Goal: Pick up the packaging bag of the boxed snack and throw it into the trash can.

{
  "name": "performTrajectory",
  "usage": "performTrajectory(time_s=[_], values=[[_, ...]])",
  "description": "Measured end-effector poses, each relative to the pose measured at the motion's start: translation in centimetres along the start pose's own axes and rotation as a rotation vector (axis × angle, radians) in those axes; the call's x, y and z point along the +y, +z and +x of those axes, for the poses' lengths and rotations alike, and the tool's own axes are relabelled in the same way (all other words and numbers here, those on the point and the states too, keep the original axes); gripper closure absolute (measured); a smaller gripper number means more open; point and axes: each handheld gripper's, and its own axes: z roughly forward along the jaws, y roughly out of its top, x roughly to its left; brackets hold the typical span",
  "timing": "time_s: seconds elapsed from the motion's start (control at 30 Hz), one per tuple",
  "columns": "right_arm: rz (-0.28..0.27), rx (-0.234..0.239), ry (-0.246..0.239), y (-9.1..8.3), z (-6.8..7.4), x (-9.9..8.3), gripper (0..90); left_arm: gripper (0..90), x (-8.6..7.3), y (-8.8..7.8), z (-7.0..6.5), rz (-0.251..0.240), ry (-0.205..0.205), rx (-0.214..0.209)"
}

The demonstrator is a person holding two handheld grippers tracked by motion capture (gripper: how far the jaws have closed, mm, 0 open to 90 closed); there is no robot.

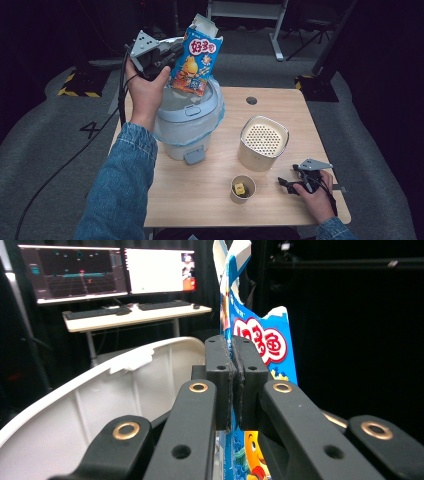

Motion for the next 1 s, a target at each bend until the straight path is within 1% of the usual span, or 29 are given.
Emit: performTrajectory(time_s=[0.07, 0.1, 0.17, 0.2, 0.3, 0.33, 0.37, 0.4, 0.47, 0.5, 0.53, 0.57, 0.6, 0.63, 0.67, 0.7, 0.73, 0.77, 0.8, 0.83, 0.87, 0.93, 1.0], values=[[0.000, 0.000, 0.000, 0.0, 0.0, 0.0, 14.0, 87.3, -0.2, 0.0, 0.0, -0.001, 0.000, 0.000], [0.000, 0.000, 0.000, 0.0, 0.0, 0.0, 14.0, 87.3, -0.5, 0.1, 0.1, 0.012, 0.004, 0.006], [0.000, -0.001, 0.000, 0.0, 0.0, 0.0, 14.0, 87.2, -0.7, 0.1, 0.1, 0.015, 0.000, 0.007], [0.001, 0.001, 0.001, 0.0, 0.0, 0.0, 14.3, 87.2, -1.0, 0.1, 0.2, 0.023, 0.002, 0.008], [0.001, 0.001, 0.001, 0.0, 0.0, 0.0, 14.4, 87.1, -1.3, 0.1, 0.2, 0.037, 0.007, 0.010], [0.001, 0.001, 0.001, 0.0, 0.0, 0.0, 14.4, 87.1, -1.4, 0.1, 0.2, 0.038, 0.005, 0.004], [0.000, 0.001, 0.000, 0.0, 0.0, 0.0, 14.3, 86.9, -1.5, 0.0, 0.2, 0.034, -0.008, -0.010], [0.000, 0.001, 0.000, 0.0, 0.0, 0.0, 14.4, 86.7, -1.6, -0.1, 0.2, 0.036, -0.012, -0.015], [0.000, 0.001, 0.000, 0.0, 0.0, 0.0, 14.3, 84.4, -1.9, -0.1, 0.2, 0.040, -0.012, -0.039], [0.000, 0.002, 0.000, 0.0, 0.0, 0.0, 14.4, 79.5, -2.1, 0.0, 0.2, 0.044, -0.010, -0.050], [0.000, 0.002, 0.000, 0.0, 0.0, 0.0, 14.3, 68.4, -2.3, 0.1, 0.1, 0.065, -0.014, -0.057], [0.000, 0.001, 0.000, 0.0, 0.0, 0.0, 14.3, 54.5, -2.5, 0.1, 0.0, 0.088, -0.030, -0.069], [0.001, 0.001, -0.002, 0.0, 0.0, 0.0, 14.3, 44.9, -2.6, 0.0, -0.1, 0.104, -0.040, -0.078], [0.001, 0.001, -0.002, 0.0, 0.0, 0.0, 14.3, 38.7, -2.6, 0.0, -0.1, 0.104, -0.040, -0.078], [0.001, 0.001, -0.002, 0.0, 0.0, 0.0, 14.3, 34.6, -2.7, -0.6, -0.3, 0.105, -0.049, -0.099], [0.001, 0.001, -0.002, 0.0, 0.0, 0.0, 14.3, 32.3, -2.8, -0.9, -0.4, 0.105, -0.052, -0.110], [0.001, 0.001, -0.002, 0.0, 0.0, 0.0, 14.3, 31.5, -2.8, -0.9, -0.4, 0.105, -0.052, -0.110], [0.002, 0.001, -0.002, 0.0, 0.0, 0.0, 14.3, 31.2, -2.8, -1.3, -0.5, 0.109, -0.051, -0.117], [0.002, 0.001, -0.002, 0.0, 0.0, 0.0, 14.3, 30.9, -2.8, -1.6, -0.6, 0.110, -0.045, -0.119], [0.001, 0.001, -0.001, 0.0, 0.0, 0.0, 14.3, 30.6, -2.8, -2.3, -0.9, 0.120, -0.026, -0.120], [0.001, 0.001, -0.001, 0.0, 0.0, 0.0, 14.3, 30.0, -2.8, -2.3, -0.9, 0.120, -0.026, -0.120], [0.002, 0.001, -0.002, 0.0, 0.0, 0.0, 14.3, 29.6, -2.8, -3.0, -1.2, 0.131, -0.014, -0.129], [0.002, 0.001, -0.002, 0.0, 0.0, 0.0, 14.3, 29.4, -2.8, -3.8, -1.6, 0.143, 0.007, -0.139]])
